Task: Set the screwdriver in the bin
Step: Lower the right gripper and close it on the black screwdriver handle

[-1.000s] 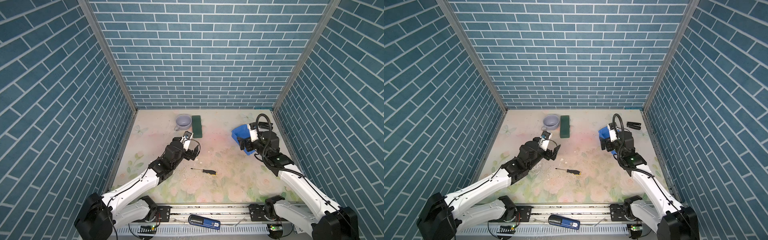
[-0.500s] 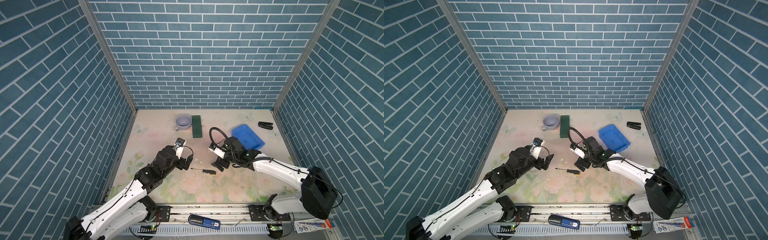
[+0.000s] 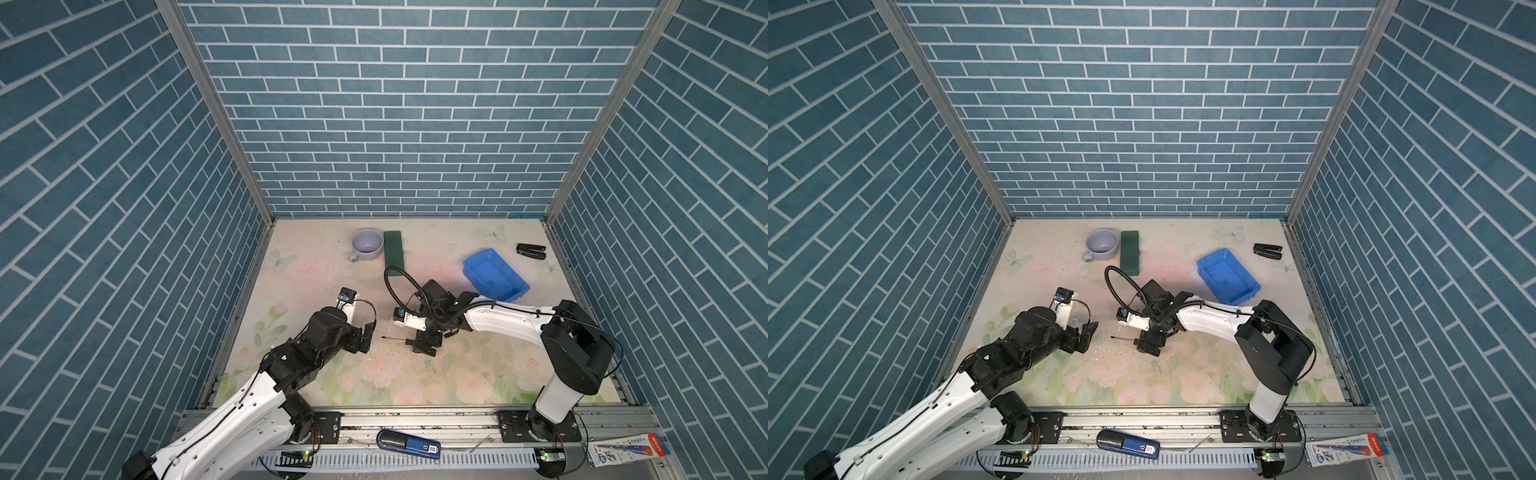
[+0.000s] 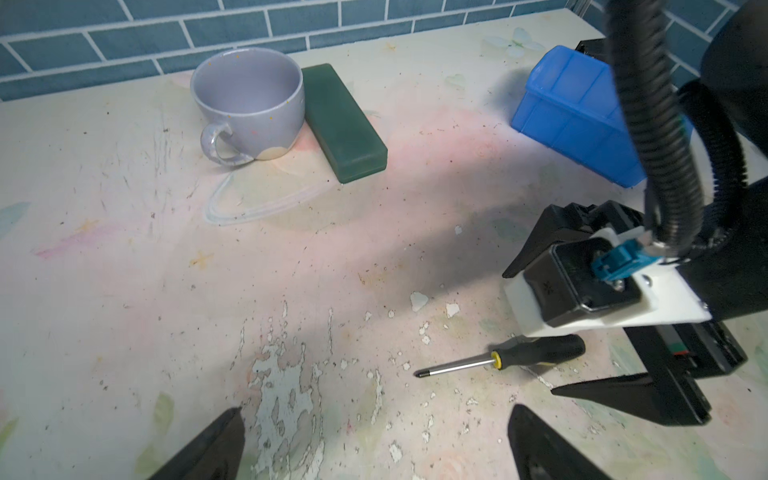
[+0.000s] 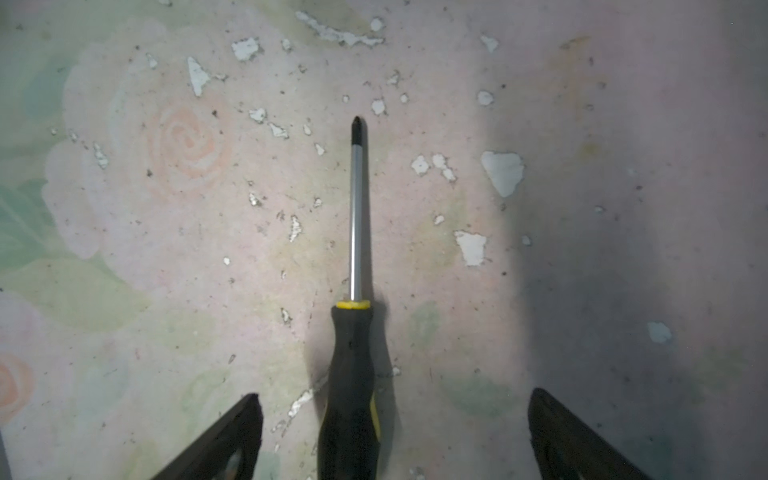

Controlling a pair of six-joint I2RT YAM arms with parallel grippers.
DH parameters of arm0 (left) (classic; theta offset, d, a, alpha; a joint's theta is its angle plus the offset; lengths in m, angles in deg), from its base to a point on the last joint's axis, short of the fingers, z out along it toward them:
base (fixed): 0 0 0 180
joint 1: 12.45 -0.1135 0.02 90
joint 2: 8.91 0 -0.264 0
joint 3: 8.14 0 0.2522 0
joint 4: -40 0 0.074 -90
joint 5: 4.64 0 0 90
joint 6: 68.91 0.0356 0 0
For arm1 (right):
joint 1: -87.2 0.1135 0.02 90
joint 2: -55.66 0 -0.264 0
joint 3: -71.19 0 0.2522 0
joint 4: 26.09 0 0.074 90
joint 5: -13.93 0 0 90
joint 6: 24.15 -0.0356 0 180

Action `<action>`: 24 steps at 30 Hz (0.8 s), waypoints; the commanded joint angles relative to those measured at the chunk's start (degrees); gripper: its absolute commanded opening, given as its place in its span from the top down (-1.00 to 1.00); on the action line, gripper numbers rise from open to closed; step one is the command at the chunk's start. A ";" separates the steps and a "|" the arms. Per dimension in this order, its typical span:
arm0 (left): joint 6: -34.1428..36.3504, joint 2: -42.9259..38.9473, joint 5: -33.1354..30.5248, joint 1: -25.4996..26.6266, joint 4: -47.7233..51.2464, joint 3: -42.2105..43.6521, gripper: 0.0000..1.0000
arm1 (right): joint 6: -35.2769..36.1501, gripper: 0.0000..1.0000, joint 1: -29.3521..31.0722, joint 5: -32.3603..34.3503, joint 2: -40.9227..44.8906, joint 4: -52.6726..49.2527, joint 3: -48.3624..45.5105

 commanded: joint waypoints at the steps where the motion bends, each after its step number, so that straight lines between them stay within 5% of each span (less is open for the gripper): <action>1: -2.76 -2.19 -0.87 0.25 4.26 1.11 -0.99 | 3.39 -0.98 0.67 -1.04 -1.92 -2.77 3.29; 7: -3.53 -6.02 -1.07 0.25 4.60 2.07 -0.99 | 4.41 -0.82 0.84 1.38 -5.44 -5.29 5.15; 21: -3.02 -4.70 -0.62 0.25 2.69 2.16 -0.99 | 5.93 -0.07 0.62 -0.19 -5.68 -6.85 4.20; 24: -2.96 -4.59 -0.60 0.25 2.16 2.13 -0.99 | 6.20 0.24 0.51 -0.11 -5.44 -6.55 3.92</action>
